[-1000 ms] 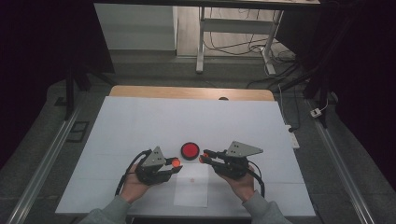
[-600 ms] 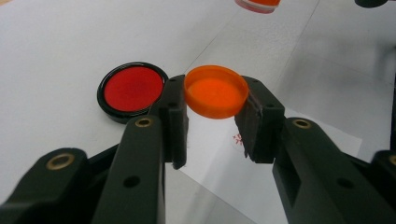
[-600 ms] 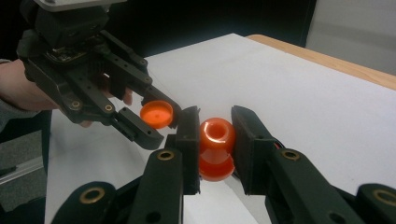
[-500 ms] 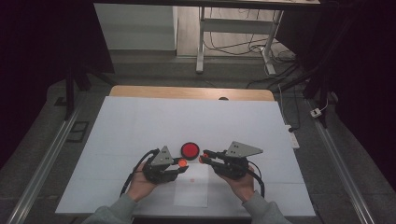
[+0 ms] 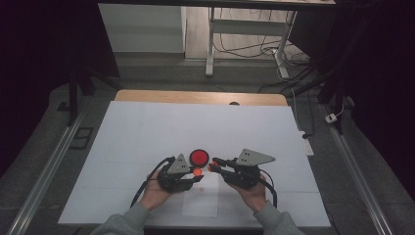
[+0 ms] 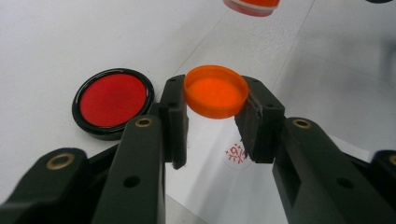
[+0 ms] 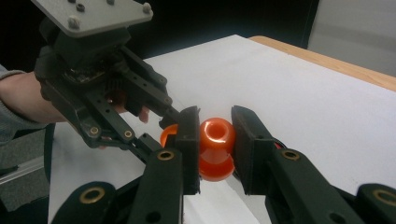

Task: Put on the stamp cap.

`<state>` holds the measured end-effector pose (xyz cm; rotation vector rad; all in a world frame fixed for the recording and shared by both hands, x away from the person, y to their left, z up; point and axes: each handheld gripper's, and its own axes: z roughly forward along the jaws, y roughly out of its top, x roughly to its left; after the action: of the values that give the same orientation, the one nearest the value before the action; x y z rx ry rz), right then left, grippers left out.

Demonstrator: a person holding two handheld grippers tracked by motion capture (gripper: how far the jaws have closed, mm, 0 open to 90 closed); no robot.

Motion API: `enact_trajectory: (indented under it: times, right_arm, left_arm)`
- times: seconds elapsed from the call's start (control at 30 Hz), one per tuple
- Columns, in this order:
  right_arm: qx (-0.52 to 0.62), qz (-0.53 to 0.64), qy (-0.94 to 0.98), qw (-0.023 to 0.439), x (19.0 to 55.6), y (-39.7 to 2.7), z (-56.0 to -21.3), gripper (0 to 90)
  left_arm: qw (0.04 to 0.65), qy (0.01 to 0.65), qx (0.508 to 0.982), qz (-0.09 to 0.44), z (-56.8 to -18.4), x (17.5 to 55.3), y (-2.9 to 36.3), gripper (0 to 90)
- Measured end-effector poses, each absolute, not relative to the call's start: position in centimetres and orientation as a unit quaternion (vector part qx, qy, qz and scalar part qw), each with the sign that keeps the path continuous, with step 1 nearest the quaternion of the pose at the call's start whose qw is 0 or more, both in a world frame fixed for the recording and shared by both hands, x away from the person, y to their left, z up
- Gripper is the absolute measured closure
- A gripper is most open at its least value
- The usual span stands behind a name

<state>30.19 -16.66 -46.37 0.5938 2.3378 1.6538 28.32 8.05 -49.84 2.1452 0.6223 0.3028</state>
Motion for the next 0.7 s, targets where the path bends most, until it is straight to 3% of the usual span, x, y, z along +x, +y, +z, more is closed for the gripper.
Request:
enact_trajectory:
  times: [0.7]
  right_arm:
    - [0.2, 0.558, 0.798, 0.108, 30.1, -16.5, -46.5, 72.2]
  left_arm:
    - [0.42, 0.239, 0.867, 0.12, -50.3, 28.7, 6.6, 64.4]
